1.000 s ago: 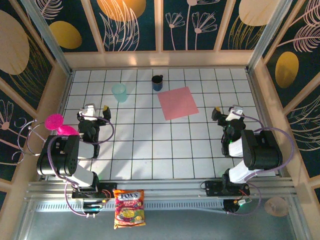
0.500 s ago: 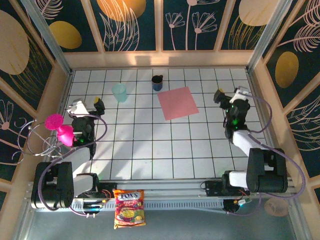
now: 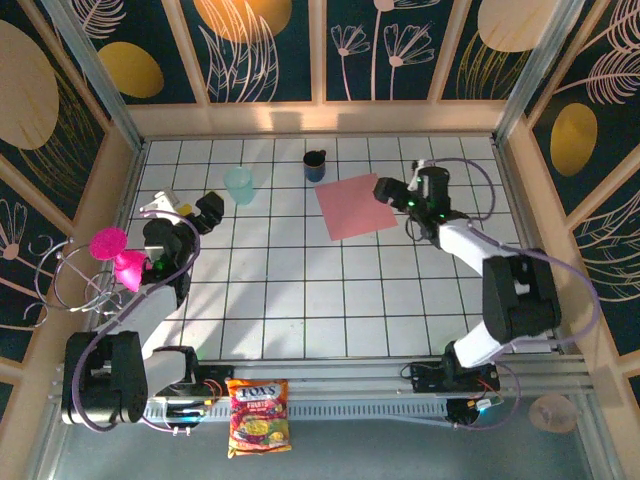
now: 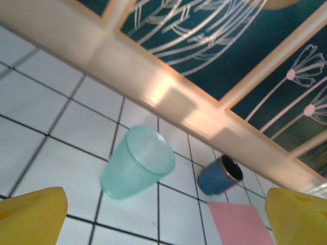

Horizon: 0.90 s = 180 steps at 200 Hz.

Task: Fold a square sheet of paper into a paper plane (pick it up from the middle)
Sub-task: Move the square sheet of paper to the center of the table.

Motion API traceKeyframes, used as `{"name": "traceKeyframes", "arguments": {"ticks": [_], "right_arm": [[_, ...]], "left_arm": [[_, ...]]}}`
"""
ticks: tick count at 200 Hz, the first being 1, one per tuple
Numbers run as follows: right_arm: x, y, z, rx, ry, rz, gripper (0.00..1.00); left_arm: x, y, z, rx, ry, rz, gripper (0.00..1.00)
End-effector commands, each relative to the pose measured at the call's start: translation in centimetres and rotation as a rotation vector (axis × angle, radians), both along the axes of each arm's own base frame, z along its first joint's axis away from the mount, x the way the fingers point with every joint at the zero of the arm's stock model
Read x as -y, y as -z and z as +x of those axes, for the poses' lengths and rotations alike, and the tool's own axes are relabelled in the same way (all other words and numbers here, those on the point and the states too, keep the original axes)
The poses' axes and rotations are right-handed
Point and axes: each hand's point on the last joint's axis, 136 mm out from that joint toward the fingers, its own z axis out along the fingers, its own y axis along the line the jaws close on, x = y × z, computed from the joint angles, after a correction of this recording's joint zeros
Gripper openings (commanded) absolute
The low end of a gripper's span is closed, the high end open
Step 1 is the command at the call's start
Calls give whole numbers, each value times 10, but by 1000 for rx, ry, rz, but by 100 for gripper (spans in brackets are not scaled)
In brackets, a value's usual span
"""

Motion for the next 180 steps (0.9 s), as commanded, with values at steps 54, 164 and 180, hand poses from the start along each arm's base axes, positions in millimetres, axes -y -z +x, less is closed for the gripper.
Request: {"name": "traceKeyframes", "arguments": {"ticks": [54,164,180], "right_arm": [[-48,55,54,-229,-19,16,76],[-32,132,53,-472,94,-137,75],[-30,141,35,-504,119,-182,74]], "left_arm": [[83,42,3,-198,233,-99,96],[145,83,13,-388,368,-96,97],[150,89,13,-412,385,-108,96]]}}
